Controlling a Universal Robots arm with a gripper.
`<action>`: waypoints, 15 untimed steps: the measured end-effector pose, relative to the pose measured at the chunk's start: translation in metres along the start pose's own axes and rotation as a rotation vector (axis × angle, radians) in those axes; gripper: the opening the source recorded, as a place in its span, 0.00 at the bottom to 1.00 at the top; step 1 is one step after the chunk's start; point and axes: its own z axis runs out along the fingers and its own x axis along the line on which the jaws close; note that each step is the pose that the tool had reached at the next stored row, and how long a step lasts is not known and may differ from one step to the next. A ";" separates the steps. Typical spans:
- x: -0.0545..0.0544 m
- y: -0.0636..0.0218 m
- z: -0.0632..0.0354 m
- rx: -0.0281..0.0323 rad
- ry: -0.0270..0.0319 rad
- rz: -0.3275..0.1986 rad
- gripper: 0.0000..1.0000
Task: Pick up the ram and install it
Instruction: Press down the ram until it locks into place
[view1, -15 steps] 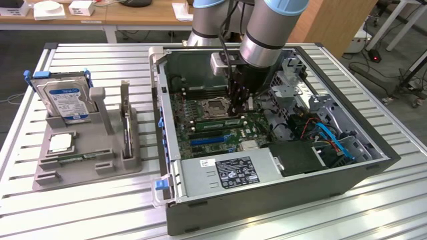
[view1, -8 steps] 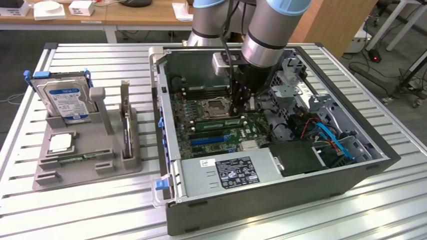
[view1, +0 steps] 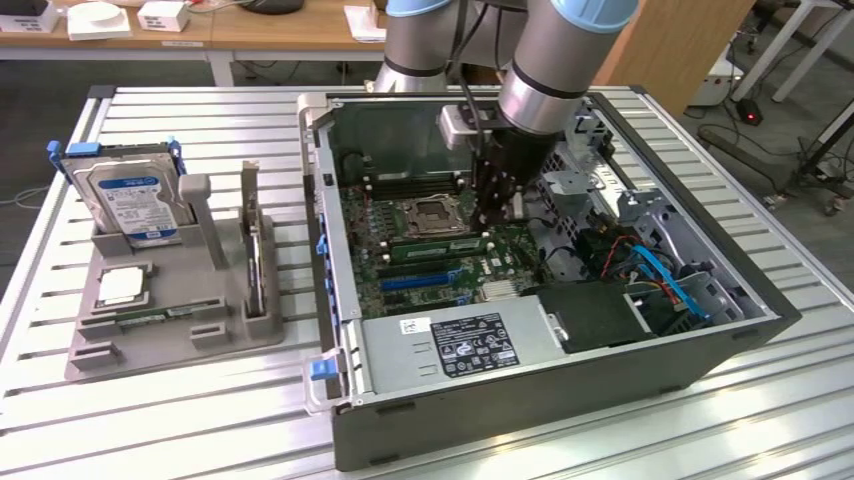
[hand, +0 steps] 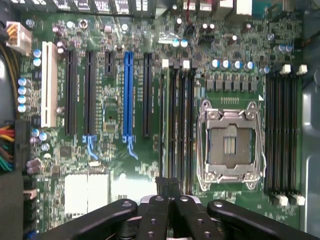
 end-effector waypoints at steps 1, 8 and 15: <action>0.000 -0.0021 -0.0001 0.0000 0.0000 0.000 0.09; 0.000 -0.0142 -0.0010 -0.0001 0.0002 0.000 0.09; 0.000 -0.0150 -0.0004 0.0000 0.0000 0.000 0.09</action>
